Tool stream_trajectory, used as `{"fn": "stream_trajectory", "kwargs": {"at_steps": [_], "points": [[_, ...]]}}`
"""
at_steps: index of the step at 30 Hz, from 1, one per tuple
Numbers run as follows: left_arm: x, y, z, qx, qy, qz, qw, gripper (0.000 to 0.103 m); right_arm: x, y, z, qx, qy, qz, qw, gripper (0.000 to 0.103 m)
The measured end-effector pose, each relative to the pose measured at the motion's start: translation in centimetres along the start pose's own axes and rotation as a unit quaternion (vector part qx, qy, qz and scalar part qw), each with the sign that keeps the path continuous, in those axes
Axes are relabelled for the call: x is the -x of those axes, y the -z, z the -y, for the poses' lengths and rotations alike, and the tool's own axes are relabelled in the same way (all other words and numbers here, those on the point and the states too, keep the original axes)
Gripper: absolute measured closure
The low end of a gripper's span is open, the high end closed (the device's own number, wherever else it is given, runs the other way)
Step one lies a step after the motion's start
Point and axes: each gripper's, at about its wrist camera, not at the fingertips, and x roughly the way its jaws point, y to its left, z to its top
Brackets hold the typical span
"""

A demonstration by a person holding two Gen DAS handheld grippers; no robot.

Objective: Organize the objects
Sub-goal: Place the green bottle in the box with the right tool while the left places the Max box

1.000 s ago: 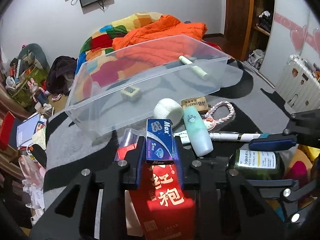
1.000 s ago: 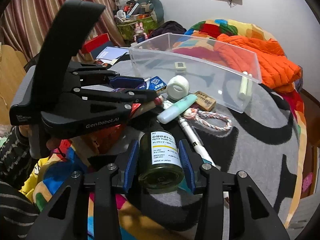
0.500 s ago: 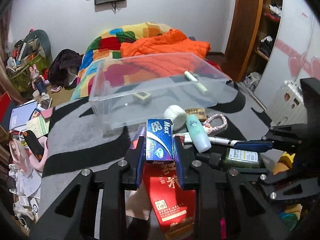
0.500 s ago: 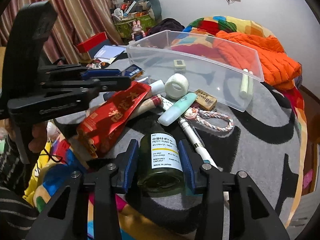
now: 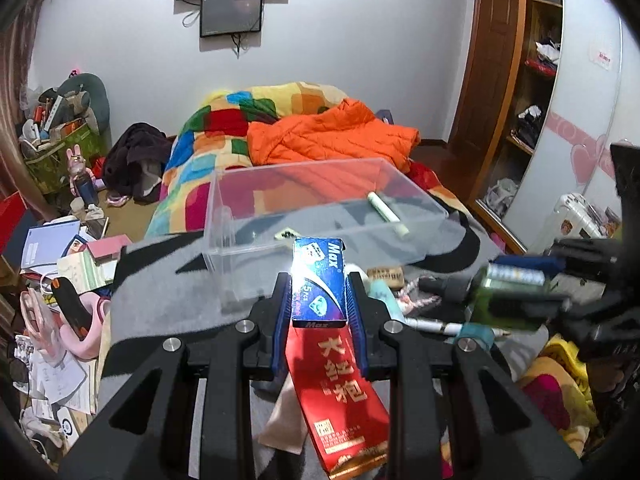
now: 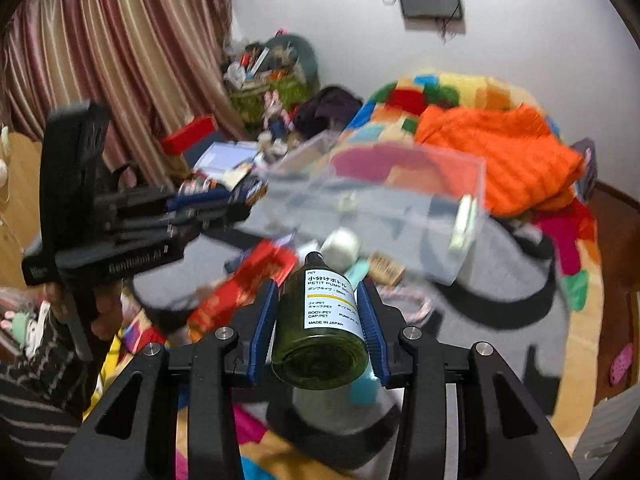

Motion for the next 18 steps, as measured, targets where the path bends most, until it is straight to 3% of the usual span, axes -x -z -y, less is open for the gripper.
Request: {"fn": "stream_trajectory", "kwargs": {"at_steps": [7,18], "points": [[-0.9,-1.3,-0.9,0.010,-0.012,0.010,0.9998,0.076,-0.9,-3.3,1.9,-0.031,0.034,0.034,0.998,0.065],[-4.2,-3.3,-2.8,0.022,-0.032,-0.003,0.9993,0.076,-6.2,-6.9,5.1,-0.069,0.058,0.014,0.996,0.065]]}}
